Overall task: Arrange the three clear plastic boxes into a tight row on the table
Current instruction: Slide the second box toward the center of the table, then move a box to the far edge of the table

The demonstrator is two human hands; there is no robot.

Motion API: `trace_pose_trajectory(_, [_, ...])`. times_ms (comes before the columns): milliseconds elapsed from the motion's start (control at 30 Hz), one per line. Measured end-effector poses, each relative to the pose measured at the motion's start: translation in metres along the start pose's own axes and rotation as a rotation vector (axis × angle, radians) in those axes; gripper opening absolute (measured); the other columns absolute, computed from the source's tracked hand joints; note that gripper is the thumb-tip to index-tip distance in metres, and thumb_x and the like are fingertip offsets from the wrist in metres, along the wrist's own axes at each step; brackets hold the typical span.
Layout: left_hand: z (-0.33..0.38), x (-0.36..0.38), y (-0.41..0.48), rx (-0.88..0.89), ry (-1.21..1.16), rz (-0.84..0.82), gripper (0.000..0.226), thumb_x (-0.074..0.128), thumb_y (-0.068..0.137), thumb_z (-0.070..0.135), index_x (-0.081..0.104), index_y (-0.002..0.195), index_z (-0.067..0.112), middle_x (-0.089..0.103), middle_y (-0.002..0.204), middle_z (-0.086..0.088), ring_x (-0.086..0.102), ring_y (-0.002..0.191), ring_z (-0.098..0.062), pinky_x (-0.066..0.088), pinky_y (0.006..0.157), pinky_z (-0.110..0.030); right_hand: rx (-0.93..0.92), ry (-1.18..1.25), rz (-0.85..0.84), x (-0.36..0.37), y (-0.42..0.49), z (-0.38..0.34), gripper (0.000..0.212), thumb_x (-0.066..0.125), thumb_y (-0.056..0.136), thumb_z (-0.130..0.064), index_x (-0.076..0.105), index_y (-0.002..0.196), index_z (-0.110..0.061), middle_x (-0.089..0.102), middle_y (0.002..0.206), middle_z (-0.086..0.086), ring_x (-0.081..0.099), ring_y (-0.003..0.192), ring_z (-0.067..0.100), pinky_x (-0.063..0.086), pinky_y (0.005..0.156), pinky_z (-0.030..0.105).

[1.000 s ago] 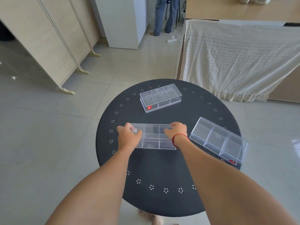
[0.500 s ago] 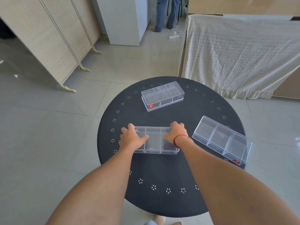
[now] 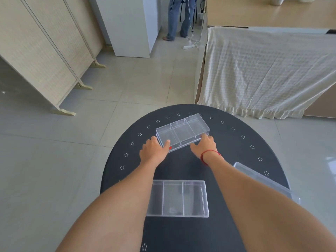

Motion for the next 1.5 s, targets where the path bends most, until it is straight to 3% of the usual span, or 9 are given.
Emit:
trace_pose_trajectory(233, [0.004,0.024,0.058,-0.138,0.033,-0.113,0.074,0.037,0.087,0.067,0.046,0.134,0.011,0.050,0.135,-0.011,0.048,0.125,-0.032,0.041,0.096,-0.044,0.037,0.128,0.170,-0.002,0.061,-0.008,0.073,0.060,0.087,-0.038,0.030,0.146,-0.006,0.026,0.156,0.013,0.026,0.144,0.033,0.036,0.109,0.049])
trace_pose_trajectory(400, [-0.001,0.022,0.079,-0.108,-0.066,-0.107,0.062,0.040,0.087,0.057,0.051,0.126,0.010,0.051,0.128,-0.009,0.047,0.122,-0.031,0.042,0.089,-0.043,0.184,0.242,-0.019,0.000,0.075,0.001,0.094,0.057,0.084,-0.058,0.014,0.153,-0.011,0.037,0.153,0.016,0.036,0.140,0.036,0.035,0.110,0.048])
trace_pose_trajectory(633, [-0.002,0.014,0.075,-0.165,-0.350,-0.121,0.037,0.059,0.078,0.045,0.052,0.084,0.009,0.060,0.085,-0.003,0.064,0.076,-0.023,0.052,0.070,-0.035,0.292,0.210,-0.081,0.001,0.066,0.003,0.101,0.052,0.078,-0.072,0.019,0.152,-0.011,0.040,0.151,0.013,0.042,0.136,0.035,0.038,0.110,0.048])
trace_pose_trajectory(867, [0.010,-0.001,0.049,0.004,-0.307,-0.042,0.075,0.063,0.080,0.032,0.025,0.145,0.027,0.051,0.127,-0.003,0.054,0.112,-0.025,0.049,0.084,-0.037,0.251,0.379,-0.022,-0.018,0.046,0.008,0.093,0.043,0.082,-0.073,0.020,0.153,-0.017,0.036,0.155,0.008,0.041,0.138,0.033,0.036,0.109,0.046])
trace_pose_trajectory(1000, [0.012,-0.004,0.035,0.118,-0.296,-0.033,0.098,0.070,0.078,0.019,0.010,0.150,0.045,0.043,0.114,-0.006,0.049,0.102,-0.024,0.049,0.088,-0.036,0.138,0.450,0.020,-0.021,0.032,0.009,0.080,0.041,0.085,-0.071,0.030,0.151,-0.027,0.037,0.155,0.005,0.039,0.140,0.029,0.032,0.114,0.046])
trace_pose_trajectory(1133, [0.005,0.005,0.015,0.141,-0.335,-0.038,0.088,0.075,0.076,0.006,0.031,0.145,0.037,0.036,0.122,-0.007,0.052,0.105,-0.025,0.047,0.089,-0.031,0.100,0.506,0.087,-0.020,0.015,0.012,0.063,0.049,0.087,-0.062,0.047,0.134,-0.020,0.050,0.139,0.007,0.051,0.125,0.027,0.041,0.099,0.038])
trace_pose_trajectory(1267, [0.003,0.012,-0.008,0.170,-0.395,-0.007,0.075,0.079,0.070,0.023,0.040,0.134,0.033,0.030,0.125,-0.001,0.051,0.102,-0.018,0.044,0.081,-0.025,0.107,0.502,0.114,-0.014,-0.003,0.024,0.062,0.062,0.083,-0.052,0.046,0.129,-0.014,0.048,0.135,0.007,0.052,0.112,0.024,0.042,0.093,0.036])
trace_pose_trajectory(1367, [0.002,0.015,-0.021,0.133,-0.357,-0.027,0.068,0.068,0.071,0.044,0.035,0.131,0.039,0.029,0.132,0.002,0.051,0.107,-0.019,0.049,0.091,-0.037,0.083,0.465,0.109,-0.012,-0.015,0.030,0.062,0.064,0.083,-0.050,0.045,0.128,-0.011,0.046,0.135,0.008,0.048,0.098,0.020,0.040,0.088,0.032])
trace_pose_trajectory(1500, [-0.001,0.015,-0.034,0.029,-0.386,0.027,0.048,0.056,0.080,0.054,0.043,0.122,0.035,0.035,0.134,0.003,0.055,0.108,-0.021,0.049,0.087,-0.039,0.056,0.383,0.056,-0.009,-0.028,0.031,0.061,0.060,0.087,-0.048,0.047,0.133,-0.009,0.044,0.140,0.011,0.053,0.108,0.025,0.041,0.089,0.032])
Point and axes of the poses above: each hand's wrist, its own y-axis towards the middle knuckle, its own x-axis out of the palm, z = x × y, the point moved 4 cm from there along y, towards the middle knuckle
